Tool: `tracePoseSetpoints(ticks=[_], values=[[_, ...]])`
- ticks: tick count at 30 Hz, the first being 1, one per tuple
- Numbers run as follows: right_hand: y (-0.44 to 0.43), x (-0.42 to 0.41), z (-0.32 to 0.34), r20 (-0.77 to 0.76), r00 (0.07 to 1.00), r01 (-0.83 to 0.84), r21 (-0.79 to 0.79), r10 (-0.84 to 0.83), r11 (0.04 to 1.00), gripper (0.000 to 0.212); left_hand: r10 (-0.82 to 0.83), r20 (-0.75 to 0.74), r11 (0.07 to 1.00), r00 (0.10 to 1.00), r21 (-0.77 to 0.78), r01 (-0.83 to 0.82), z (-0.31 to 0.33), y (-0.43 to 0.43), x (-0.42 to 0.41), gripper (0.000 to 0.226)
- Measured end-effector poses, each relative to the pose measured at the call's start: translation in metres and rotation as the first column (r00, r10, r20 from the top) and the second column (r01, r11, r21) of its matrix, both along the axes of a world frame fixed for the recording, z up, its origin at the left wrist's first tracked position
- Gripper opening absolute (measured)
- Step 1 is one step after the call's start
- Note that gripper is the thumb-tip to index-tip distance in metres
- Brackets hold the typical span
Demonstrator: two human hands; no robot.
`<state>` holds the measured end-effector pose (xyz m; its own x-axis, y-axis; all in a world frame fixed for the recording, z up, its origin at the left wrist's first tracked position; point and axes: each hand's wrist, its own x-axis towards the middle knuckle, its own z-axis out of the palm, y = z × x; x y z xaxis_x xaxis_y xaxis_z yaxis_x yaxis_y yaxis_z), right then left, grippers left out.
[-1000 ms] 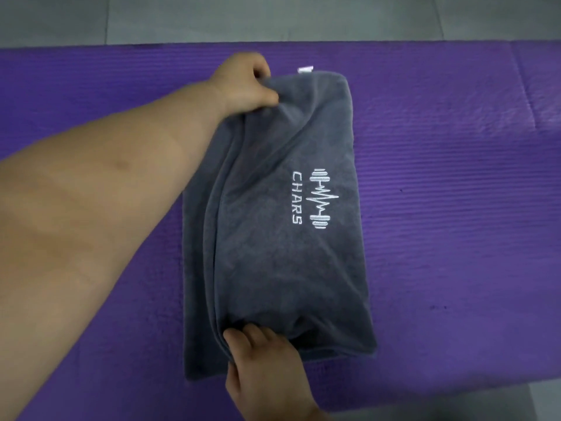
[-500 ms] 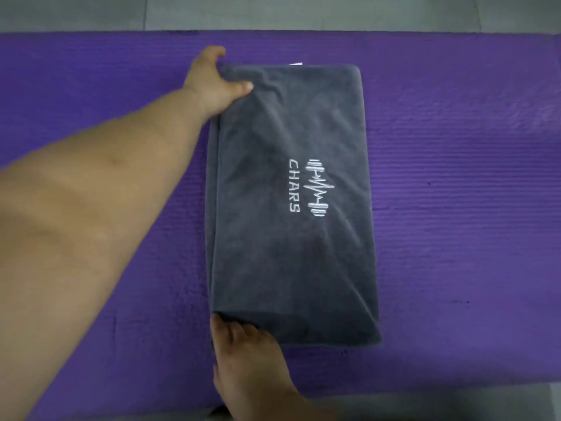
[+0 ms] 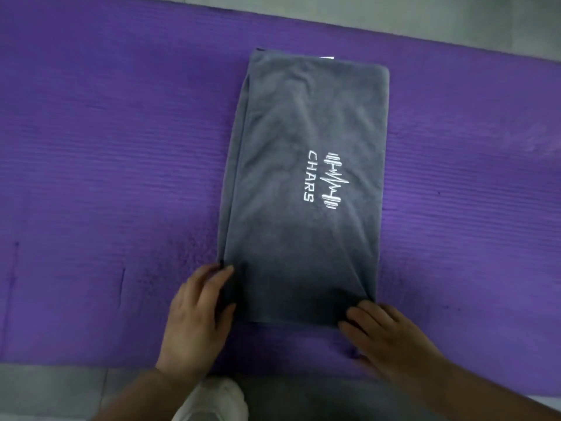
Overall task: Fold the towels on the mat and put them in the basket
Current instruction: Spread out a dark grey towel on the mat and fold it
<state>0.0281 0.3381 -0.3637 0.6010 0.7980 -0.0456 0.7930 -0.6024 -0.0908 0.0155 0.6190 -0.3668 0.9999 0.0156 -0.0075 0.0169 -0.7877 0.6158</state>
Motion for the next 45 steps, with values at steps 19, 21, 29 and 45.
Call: tracePoseSetpoints(ticks=[19, 21, 29, 45], values=[[0.018, 0.047, 0.019, -0.185, 0.982, -0.033, -0.066, 0.020, 0.997, 0.014, -0.540, 0.012, 0.810, 0.842, 0.279, 0.515, 0.015, 0.012, 0.027, 0.031], [0.023, 0.050, 0.034, -0.295, 0.955, -0.066, -0.168, 0.014, 0.984, 0.018, -0.521, -0.047, 0.825, 0.852, 0.225, 0.518, 0.032, 0.009, 0.030, 0.028], [0.009, 0.070, 0.076, -0.936, 0.077, 0.051, -0.340, -0.343, 0.939, 0.019, -0.476, -0.622, 0.855, 0.621, -0.492, 0.163, 0.067, 0.020, 0.018, 0.033], [0.016, 0.194, 0.032, -0.758, 0.227, 0.970, 0.123, -0.612, 0.207, 0.025, 0.025, -0.250, 0.975, 0.968, -0.207, -0.079, 0.044, -0.018, 0.211, 0.036]])
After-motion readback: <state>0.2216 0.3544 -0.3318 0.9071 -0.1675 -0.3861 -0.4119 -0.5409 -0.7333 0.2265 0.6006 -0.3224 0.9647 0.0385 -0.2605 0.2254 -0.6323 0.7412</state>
